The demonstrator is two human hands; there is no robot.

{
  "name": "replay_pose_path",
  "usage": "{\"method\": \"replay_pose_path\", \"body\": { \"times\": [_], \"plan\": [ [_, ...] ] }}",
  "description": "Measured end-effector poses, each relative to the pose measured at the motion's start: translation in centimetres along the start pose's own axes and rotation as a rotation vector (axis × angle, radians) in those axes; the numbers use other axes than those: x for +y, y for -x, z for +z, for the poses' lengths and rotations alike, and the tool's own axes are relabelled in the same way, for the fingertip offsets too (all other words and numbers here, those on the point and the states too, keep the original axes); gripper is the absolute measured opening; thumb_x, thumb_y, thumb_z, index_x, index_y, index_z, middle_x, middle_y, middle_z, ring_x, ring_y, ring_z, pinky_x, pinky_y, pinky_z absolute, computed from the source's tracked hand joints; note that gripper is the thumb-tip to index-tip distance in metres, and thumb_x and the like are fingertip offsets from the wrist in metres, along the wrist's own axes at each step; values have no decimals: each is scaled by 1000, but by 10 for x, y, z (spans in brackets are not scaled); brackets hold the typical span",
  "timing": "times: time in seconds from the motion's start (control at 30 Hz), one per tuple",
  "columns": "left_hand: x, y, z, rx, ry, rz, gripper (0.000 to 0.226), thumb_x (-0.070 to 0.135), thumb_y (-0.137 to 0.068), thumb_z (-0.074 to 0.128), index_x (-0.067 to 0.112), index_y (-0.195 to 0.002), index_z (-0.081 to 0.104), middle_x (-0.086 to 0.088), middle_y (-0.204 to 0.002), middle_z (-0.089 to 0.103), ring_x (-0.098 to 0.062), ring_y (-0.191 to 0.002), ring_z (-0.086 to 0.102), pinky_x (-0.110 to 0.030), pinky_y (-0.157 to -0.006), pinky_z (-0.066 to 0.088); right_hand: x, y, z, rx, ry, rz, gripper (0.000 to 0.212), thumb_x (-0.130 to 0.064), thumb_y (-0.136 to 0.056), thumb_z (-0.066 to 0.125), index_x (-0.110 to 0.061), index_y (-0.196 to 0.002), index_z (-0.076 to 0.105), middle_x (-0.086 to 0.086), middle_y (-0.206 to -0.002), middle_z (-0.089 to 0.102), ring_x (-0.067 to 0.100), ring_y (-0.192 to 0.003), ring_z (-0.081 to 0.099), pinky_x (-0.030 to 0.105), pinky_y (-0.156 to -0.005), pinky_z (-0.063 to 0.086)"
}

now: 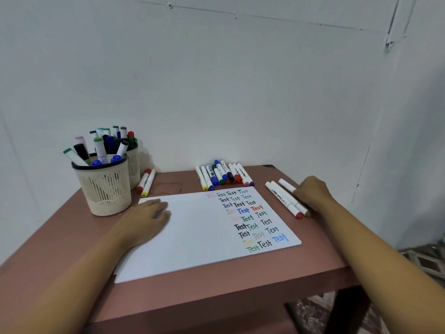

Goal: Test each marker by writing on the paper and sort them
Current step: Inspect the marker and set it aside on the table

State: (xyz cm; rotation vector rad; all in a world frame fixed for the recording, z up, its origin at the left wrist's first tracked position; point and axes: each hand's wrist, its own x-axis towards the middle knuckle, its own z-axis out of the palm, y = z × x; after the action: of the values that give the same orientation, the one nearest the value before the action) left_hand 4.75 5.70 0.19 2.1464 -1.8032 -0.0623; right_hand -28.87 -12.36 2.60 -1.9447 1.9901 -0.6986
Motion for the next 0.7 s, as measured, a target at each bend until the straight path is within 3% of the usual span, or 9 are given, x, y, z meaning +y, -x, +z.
{"method": "replay_pose_path", "body": {
  "times": [0.4,0.7],
  "plan": [
    [-2,-2,1,9,1,-5,41,36,-99,38,17,-133,50,1,-142,44,-15,-131,38,-27,-104,28,-1,-6,6,-40,-84,7,25,-4,-83,48,-10,-62,35,6,-64,42,18,-56,38,27,-47,26],
    [-7,-4,4,-3,-7,-25,46,41,-99,37,22,-140,42,4,-151,33,-15,-139,29,-30,-112,24,-3,-5,8,-33,-76,-12,28,-6,-85,47,-10,-61,35,6,-62,41,18,-56,39,26,-47,26]
  ]
}}
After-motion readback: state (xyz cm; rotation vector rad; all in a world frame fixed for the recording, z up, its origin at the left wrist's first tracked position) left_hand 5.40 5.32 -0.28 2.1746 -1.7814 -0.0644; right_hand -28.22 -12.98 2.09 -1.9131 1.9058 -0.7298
